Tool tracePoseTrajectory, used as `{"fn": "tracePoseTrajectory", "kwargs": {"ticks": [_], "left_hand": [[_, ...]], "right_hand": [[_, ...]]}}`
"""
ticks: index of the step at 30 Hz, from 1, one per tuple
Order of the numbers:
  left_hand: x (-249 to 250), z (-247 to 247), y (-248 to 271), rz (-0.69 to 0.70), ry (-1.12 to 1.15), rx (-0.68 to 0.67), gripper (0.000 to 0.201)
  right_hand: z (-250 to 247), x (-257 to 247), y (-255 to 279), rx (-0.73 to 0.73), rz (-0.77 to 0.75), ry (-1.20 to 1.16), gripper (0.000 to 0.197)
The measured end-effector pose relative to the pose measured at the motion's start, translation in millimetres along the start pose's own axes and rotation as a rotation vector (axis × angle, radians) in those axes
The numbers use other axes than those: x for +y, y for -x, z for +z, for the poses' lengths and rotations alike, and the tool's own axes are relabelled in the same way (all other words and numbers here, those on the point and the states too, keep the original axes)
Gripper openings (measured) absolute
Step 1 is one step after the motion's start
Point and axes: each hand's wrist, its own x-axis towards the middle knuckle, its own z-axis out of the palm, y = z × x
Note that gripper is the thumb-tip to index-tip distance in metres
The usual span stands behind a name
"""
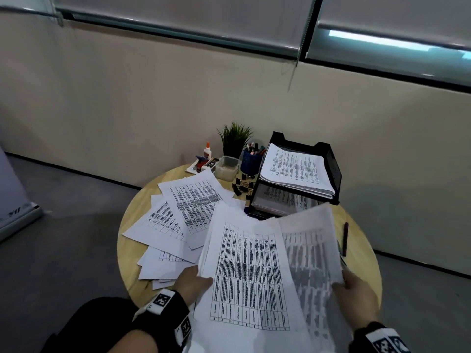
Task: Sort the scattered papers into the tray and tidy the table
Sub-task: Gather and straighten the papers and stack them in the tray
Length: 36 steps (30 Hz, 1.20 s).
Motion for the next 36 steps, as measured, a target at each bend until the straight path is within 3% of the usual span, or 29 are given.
{"fn": "tracePoseTrajectory", "kwargs": {"ticks": [4,8,11,15,18,21,27,29,33,35,36], "left_hand": [[0,-1,1,-0.017,-0.063,0.002,0.021],[3,-2,4,-0.05,-0.023,-0.02,0.031],[1,1,2,-0.068,0.053,-0.044,0.054],[5,8,10,-0.011,0.134,-0.043,0.019],[5,11,10,0.015,0.208,-0.039,0.03],[2,9,6,-0.018,0.179,-0.01,0.04],[6,6,3,-0.056,0.199,0.004,0.055],[4,4,-2,-0.071,0.243,0.013,0.046],[0,5,-11,-0.031,0.183,0.014,0.021],[4,8,-8,-0.021,0.139,0.006,0.025],[5,9,-7,0.003,0.144,0.019,0.036]], "right_hand": [[-46,-22,10,0.244,-0.086,-0.014,0.018],[-88,-32,8,0.346,-0.16,0.022,0.023],[-114,-38,2,0.386,-0.219,-0.098,0.017],[-132,-43,-14,0.419,-0.257,-0.23,0.016],[-124,-50,-11,0.343,-0.245,-0.341,0.016],[-85,-42,-2,0.151,-0.165,-0.443,0.019],[-2,-11,-11,-0.096,0.042,-0.404,0.015],[16,-3,-22,-0.158,0.094,-0.424,0.019],[40,11,-38,-0.221,0.192,-0.311,0.048],[44,11,-36,-0.265,0.156,-0.203,0.026],[45,7,-33,-0.276,0.138,-0.148,0.016]]}}
